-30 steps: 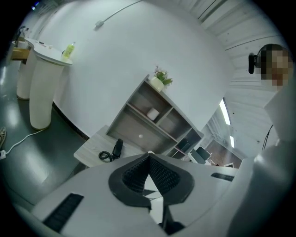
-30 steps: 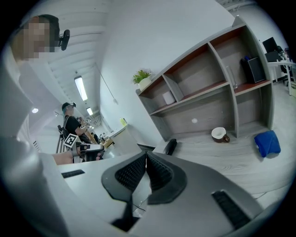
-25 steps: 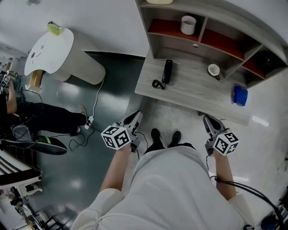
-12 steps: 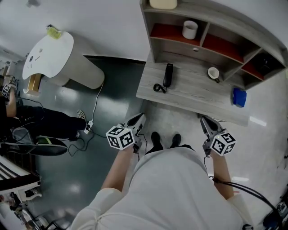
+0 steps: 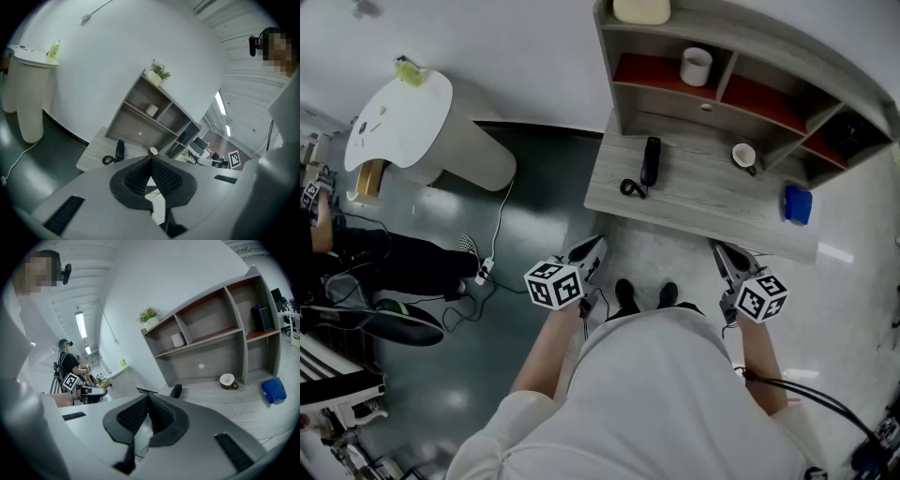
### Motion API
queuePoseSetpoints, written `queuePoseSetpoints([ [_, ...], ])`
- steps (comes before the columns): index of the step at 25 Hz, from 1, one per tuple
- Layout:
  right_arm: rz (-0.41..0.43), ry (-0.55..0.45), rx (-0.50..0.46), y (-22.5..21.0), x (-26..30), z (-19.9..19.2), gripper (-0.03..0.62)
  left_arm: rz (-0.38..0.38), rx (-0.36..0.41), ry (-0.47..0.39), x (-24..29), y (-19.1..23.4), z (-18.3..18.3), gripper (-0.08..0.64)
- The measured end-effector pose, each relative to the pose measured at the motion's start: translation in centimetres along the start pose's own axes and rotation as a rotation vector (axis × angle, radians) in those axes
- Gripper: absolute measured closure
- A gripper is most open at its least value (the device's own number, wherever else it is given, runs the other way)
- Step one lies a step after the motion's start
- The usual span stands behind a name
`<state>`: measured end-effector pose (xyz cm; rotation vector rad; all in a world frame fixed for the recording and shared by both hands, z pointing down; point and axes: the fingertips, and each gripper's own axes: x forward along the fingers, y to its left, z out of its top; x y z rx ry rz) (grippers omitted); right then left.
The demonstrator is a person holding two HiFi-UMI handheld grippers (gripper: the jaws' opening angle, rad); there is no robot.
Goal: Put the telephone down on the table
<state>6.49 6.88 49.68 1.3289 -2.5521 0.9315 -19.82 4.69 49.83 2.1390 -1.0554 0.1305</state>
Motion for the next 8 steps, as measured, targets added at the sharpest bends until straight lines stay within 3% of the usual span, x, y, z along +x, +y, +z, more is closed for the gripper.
queuePoseSetpoints([
  [8, -0.001, -0.006, 0.003, 0.48, 0.81, 0.17, 0.575, -0.010, 0.000, 0.016, 0.35, 0.61, 0.18, 0.551],
])
